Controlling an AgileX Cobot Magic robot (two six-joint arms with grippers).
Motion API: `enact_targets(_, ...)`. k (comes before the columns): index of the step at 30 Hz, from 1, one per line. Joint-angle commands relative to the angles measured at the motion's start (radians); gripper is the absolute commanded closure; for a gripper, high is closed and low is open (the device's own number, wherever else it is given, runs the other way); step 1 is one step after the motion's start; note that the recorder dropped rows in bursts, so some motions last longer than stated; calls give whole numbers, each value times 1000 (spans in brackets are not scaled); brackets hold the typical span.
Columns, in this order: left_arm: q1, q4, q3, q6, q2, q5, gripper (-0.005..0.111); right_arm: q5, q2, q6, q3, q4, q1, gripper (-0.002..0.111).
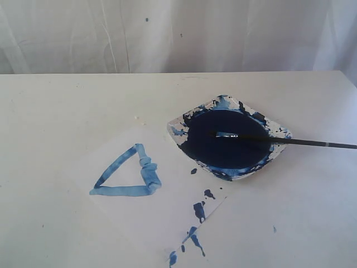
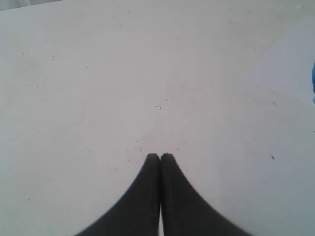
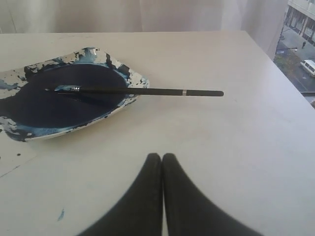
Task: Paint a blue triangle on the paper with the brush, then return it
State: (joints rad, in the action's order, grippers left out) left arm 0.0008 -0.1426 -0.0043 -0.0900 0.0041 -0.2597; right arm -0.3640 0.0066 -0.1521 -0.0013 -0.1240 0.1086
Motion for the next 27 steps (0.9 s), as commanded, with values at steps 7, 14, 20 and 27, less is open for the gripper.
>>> enact_targets(7,3,8,4,1,-4,4,107,13,-7,232,1,207,2,108)
enact_targets(14,3,8,4,1,-4,4,107,13,-7,232,1,207,2,108)
enact_targets(20,3,8,4,1,-4,4,107,13,-7,234,1,207,2,108)
enact_targets(27,3,8,4,1,-4,4,107,13,-7,235,1,205,2,108)
